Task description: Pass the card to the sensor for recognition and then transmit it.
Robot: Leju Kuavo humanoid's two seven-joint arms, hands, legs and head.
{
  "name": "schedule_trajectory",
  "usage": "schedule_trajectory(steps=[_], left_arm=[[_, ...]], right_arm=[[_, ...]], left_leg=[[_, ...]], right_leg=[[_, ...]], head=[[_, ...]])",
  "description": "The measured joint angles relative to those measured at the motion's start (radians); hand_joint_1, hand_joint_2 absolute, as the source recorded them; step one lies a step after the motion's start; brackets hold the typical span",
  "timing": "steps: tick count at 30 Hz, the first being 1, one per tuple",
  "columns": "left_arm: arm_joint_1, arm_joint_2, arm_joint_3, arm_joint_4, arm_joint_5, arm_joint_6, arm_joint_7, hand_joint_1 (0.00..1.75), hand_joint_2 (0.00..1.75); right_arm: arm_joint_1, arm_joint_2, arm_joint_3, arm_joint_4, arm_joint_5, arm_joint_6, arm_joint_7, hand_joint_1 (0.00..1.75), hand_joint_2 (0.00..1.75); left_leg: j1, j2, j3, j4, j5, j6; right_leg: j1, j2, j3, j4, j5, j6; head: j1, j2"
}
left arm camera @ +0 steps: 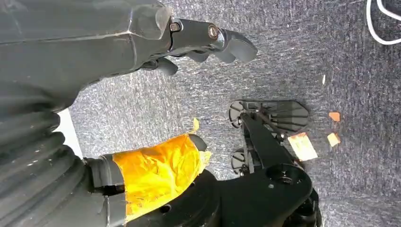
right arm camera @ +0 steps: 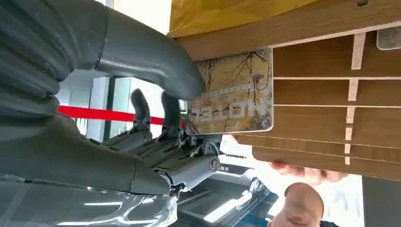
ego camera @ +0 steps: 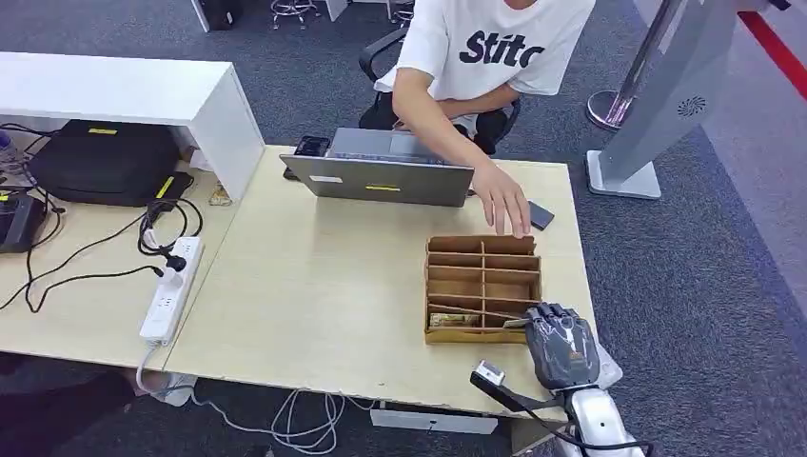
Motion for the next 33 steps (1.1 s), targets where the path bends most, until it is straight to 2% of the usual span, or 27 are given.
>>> schedule_trajectory(steps=[12,21,30,33], left_arm=[[0.000,0.000,-0.006,0.000,-0.007,0.000,0.000,0.00,1.75],[0.000,0.000,-0.006,0.000,-0.008,0.000,0.000,0.00,1.75],[0.000,0.000,-0.006,0.000,-0.015,-0.003,0.000,0.00,1.75],[0.000,0.000,-0.006,0.000,-0.021,-0.006,0.000,0.00,1.75]], right_arm=[[-0.009,0.003,0.000,0.015,0.011,-0.055,0.011,1.75,1.75],[0.019,0.003,0.003,-0.150,0.008,-0.045,0.005,1.75,1.75],[0.035,0.003,0.005,-0.365,-0.150,0.043,-0.085,1.75,1.75],[0.026,0.006,0.019,-0.440,-0.202,0.124,-0.110,1.75,1.75]], left_leg=[[0.000,0.000,0.000,0.000,0.000,0.000],[0.000,0.000,0.000,0.000,0.000,0.000],[0.000,0.000,0.000,0.000,0.000,0.000],[0.000,0.001,0.000,0.000,0.000,0.000]], right_leg=[[0.000,0.000,0.000,0.000,0.000,0.000],[0.000,0.000,0.000,0.000,0.000,0.000],[0.000,0.000,0.000,0.000,0.000,0.000],[0.000,0.001,0.000,0.000,0.000,0.000]], head=[[0.000,0.000],[0.000,0.000],[0.000,0.000],[0.000,0.000]])
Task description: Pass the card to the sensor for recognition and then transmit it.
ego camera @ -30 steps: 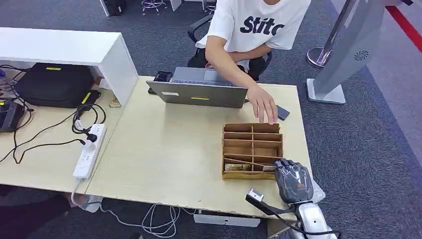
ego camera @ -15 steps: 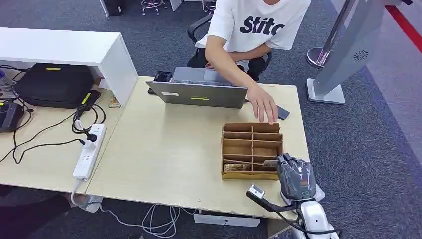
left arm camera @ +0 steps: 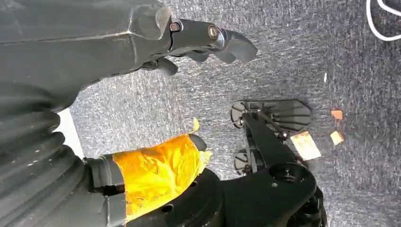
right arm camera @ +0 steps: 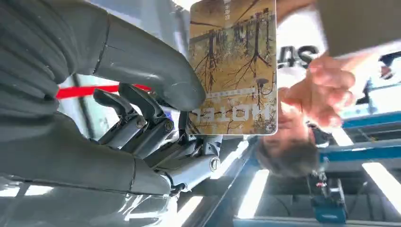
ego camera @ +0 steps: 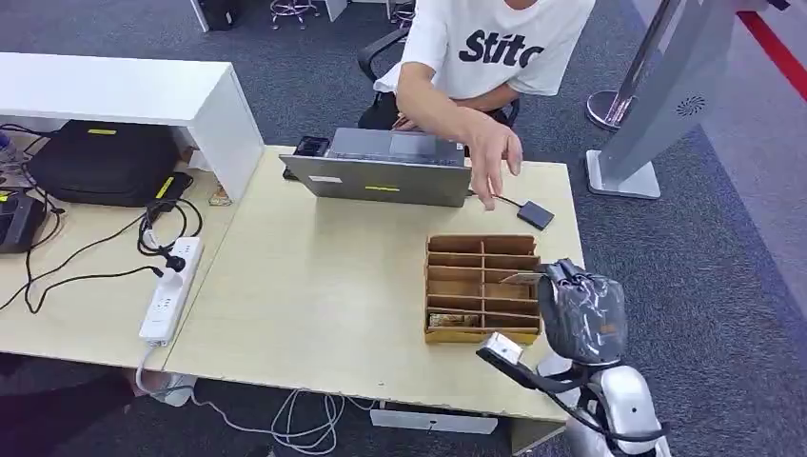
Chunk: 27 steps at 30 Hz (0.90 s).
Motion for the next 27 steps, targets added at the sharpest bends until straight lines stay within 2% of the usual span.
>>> schedule_trajectory(steps=[3,7,11,17,18,19,27], left_arm=[[-0.001,0.000,0.000,0.000,-0.007,-0.001,0.000,0.00,1.75],[-0.005,-0.001,-0.007,0.000,-0.034,-0.003,0.008,0.00,1.75],[-0.020,-0.004,-0.021,0.000,-0.049,-0.006,0.024,0.00,1.75],[-0.025,-0.006,-0.027,0.000,-0.058,-0.008,0.025,0.00,1.75],[-0.027,-0.006,-0.028,0.000,-0.059,-0.008,0.027,0.00,1.75],[-0.029,-0.006,-0.029,0.000,-0.059,-0.009,0.028,0.00,1.75],[-0.037,-0.006,-0.034,0.000,-0.060,-0.011,0.034,0.00,1.75]], right_arm=[[-0.041,0.012,0.025,-0.052,-0.041,0.093,-0.002,1.75,1.75],[-0.139,0.041,0.042,-0.046,-0.145,0.207,0.006,1.75,1.75],[-0.246,0.071,0.042,0.022,-0.178,0.244,0.025,1.75,1.75],[-0.321,0.102,0.042,0.090,-0.177,0.265,0.049,1.75,1.75],[-0.331,0.107,0.042,0.105,-0.175,0.270,0.051,0.28,1.75],[-0.340,0.113,0.042,0.118,-0.175,0.275,0.054,0.00,1.75],[-0.363,0.143,0.039,0.193,-0.303,0.319,0.000,0.00,1.75]], left_leg=[[0.000,0.001,0.000,0.000,0.000,0.000],[0.000,0.002,0.000,0.000,0.001,-0.001],[0.000,0.001,0.000,0.000,0.003,-0.002],[0.000,0.001,0.000,0.000,0.003,-0.002],[0.000,0.001,0.000,0.000,0.003,-0.002],[0.000,0.000,0.000,0.000,0.003,-0.002],[0.001,0.000,0.000,0.000,0.003,-0.002]], right_leg=[[0.000,0.001,0.000,0.000,0.000,0.000],[0.000,0.001,-0.001,0.001,0.001,-0.002],[0.000,0.001,-0.001,0.001,0.002,-0.002],[0.000,0.001,-0.001,0.001,0.002,-0.002],[0.000,0.001,-0.001,0.001,0.002,-0.002],[0.000,0.001,-0.001,0.001,0.002,-0.002],[0.000,0.001,-0.001,0.001,0.002,-0.002]], head=[[0.000,0.000],[0.000,0.000],[0.000,0.000],[0.000,0.000],[0.000,0.000],[0.000,0.000],[0.000,0.000]])
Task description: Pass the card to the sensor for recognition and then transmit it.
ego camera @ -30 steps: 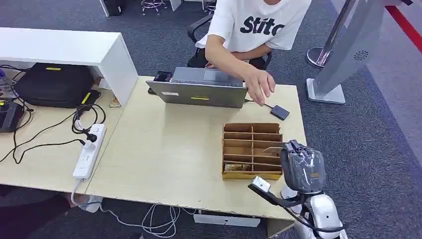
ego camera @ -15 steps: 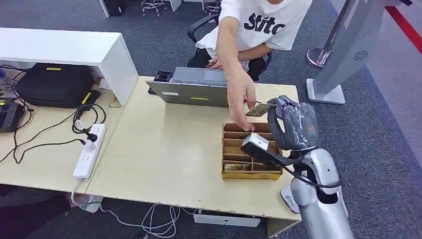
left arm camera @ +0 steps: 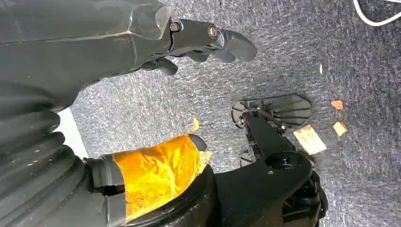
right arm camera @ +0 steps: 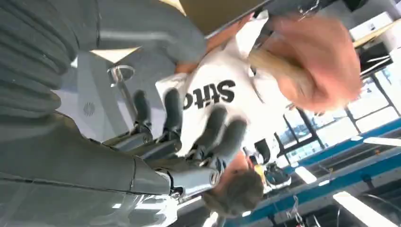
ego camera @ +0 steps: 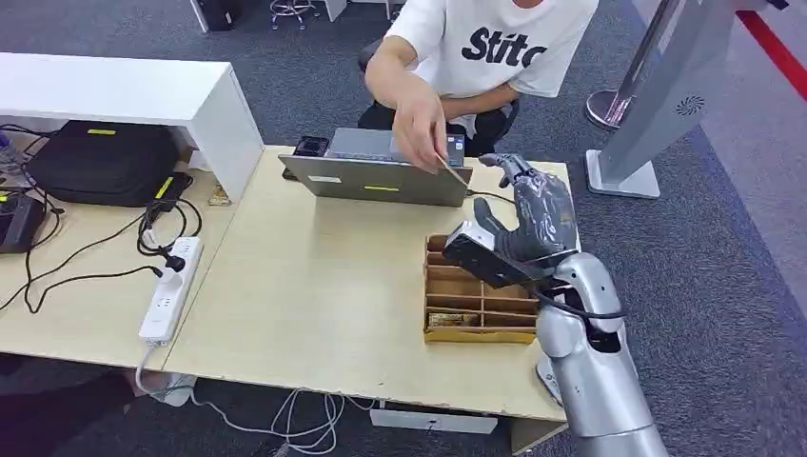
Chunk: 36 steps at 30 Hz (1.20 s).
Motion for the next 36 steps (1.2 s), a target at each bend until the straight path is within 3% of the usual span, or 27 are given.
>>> schedule_trajectory(steps=[8,13,18,25,28,31,36], left_arm=[[0.004,0.001,0.000,0.000,0.012,0.004,-0.002,0.00,1.75],[0.004,0.002,0.000,0.000,0.016,0.031,-0.013,0.00,1.75],[0.003,0.003,0.000,0.000,0.008,0.041,-0.013,0.00,1.75],[0.003,0.003,0.000,0.000,0.007,0.041,-0.013,0.00,1.75],[0.002,0.004,0.000,0.000,-0.012,0.047,-0.012,0.00,1.75],[-0.002,0.011,-0.008,0.000,-0.025,0.064,-0.011,0.00,1.75],[-0.004,0.024,-0.010,0.000,-0.020,0.077,-0.037,0.00,1.75]], right_arm=[[0.007,-0.001,-0.116,0.052,-0.257,0.080,-0.055,0.00,1.75],[0.022,-0.010,-0.270,0.091,-0.451,0.140,-0.090,0.00,1.75],[0.032,-0.019,-0.363,0.115,-0.482,0.156,-0.103,0.00,1.75],[0.033,-0.019,-0.397,0.130,-0.482,0.156,-0.103,0.00,1.75],[0.033,-0.020,-0.424,0.135,-0.563,0.174,-0.090,0.00,1.75],[0.039,-0.034,-0.527,0.161,-0.717,0.216,-0.101,0.00,1.75],[0.090,-0.118,-0.783,0.292,-0.879,0.313,-0.167,0.00,1.75]], left_leg=[[0.000,0.000,0.000,0.000,0.000,0.000],[0.000,-0.001,-0.001,0.000,0.000,0.000],[0.000,0.000,-0.001,0.000,0.000,0.000],[0.000,0.000,-0.001,0.000,0.000,0.000],[0.000,0.000,-0.001,0.000,0.000,0.000],[0.000,-0.002,0.000,0.000,0.000,0.000],[-0.001,-0.007,-0.001,0.001,-0.001,0.001]], right_leg=[[0.000,0.000,0.000,0.000,0.000,0.000],[0.000,-0.001,0.000,-0.001,0.000,0.000],[0.000,0.000,-0.001,-0.001,0.000,0.000],[0.000,0.001,-0.001,0.000,0.000,0.000],[0.000,0.001,-0.002,0.000,0.000,0.000],[0.000,-0.001,-0.002,-0.001,0.000,0.000],[0.000,-0.006,0.001,-0.003,0.000,0.001]], head=[[0.000,0.000],[0.000,0.000],[0.000,0.000],[0.000,0.000],[0.000,0.000],[-0.001,0.000],[0.000,0.000]])
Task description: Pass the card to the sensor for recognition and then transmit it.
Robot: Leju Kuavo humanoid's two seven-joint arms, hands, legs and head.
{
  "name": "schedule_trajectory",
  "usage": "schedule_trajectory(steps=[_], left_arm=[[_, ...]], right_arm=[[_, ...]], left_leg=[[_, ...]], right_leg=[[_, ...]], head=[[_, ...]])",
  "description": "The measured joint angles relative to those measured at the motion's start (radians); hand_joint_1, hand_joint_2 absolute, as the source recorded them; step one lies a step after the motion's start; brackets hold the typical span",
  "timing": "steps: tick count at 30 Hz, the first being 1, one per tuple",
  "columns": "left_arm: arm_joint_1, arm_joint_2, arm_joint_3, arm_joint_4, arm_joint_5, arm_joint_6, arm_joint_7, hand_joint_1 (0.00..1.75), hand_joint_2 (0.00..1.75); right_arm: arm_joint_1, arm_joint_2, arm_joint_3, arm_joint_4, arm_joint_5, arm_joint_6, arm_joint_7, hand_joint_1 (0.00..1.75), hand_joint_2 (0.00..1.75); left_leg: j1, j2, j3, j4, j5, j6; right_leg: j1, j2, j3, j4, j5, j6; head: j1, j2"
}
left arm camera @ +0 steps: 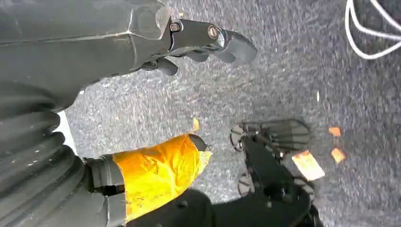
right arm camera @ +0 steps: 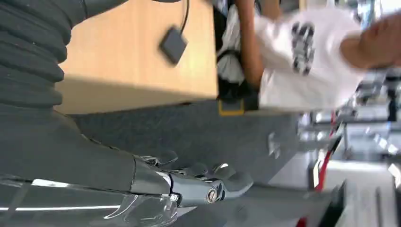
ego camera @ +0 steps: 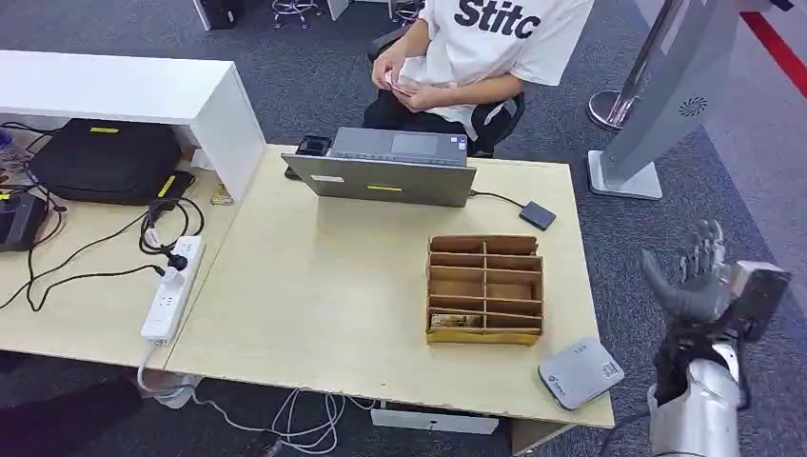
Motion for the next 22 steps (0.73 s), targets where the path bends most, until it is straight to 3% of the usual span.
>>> schedule_trajectory(steps=[7,13,17,20,21,22], left_arm=[[0.002,0.003,0.000,0.000,0.026,-0.005,-0.070,0.00,1.75],[0.009,0.001,0.002,0.000,0.050,-0.003,-0.111,0.00,1.75],[0.010,0.001,0.002,0.000,0.047,-0.001,-0.124,0.00,1.75],[0.010,0.001,0.002,0.000,0.037,-0.010,-0.132,0.00,1.75],[0.009,0.001,0.001,0.000,0.028,-0.017,-0.132,1.62,1.75],[0.007,0.001,0.001,0.000,0.022,-0.025,-0.128,1.75,1.75]], right_arm=[[0.142,-0.089,-0.313,0.268,-0.143,0.070,-0.104,0.00,1.75],[0.247,-0.107,-0.472,0.424,-0.153,0.042,-0.149,0.00,1.75],[0.284,-0.107,-0.533,0.502,-0.117,0.006,-0.085,0.00,1.75],[0.309,-0.106,-0.535,0.561,-0.001,-0.052,0.011,0.00,1.75],[0.318,-0.103,-0.523,0.590,0.059,-0.081,0.081,1.50,1.75],[0.328,-0.099,-0.509,0.607,0.118,-0.103,0.145,1.71,1.75]], left_leg=[[0.000,0.000,0.000,0.000,-0.003,0.001],[0.001,0.002,0.000,-0.001,-0.004,0.000],[0.001,0.002,0.000,-0.002,-0.003,0.000],[0.001,0.003,0.000,-0.002,-0.003,0.000],[0.001,0.003,0.000,-0.002,-0.003,0.000],[0.001,0.003,0.000,-0.002,-0.003,0.000]], right_leg=[[0.000,0.000,-0.001,-0.001,-0.001,0.002],[0.000,0.002,-0.002,0.000,-0.003,0.001],[0.001,0.002,-0.001,0.000,-0.003,0.001],[0.001,0.002,-0.001,0.000,-0.003,0.001],[0.001,0.002,-0.001,0.000,-0.003,0.001],[0.001,0.002,-0.001,0.000,-0.003,0.001]], head=[[0.000,0.000],[0.000,0.000],[0.000,0.000],[0.000,0.000],[0.000,0.000],[0.000,0.000]])
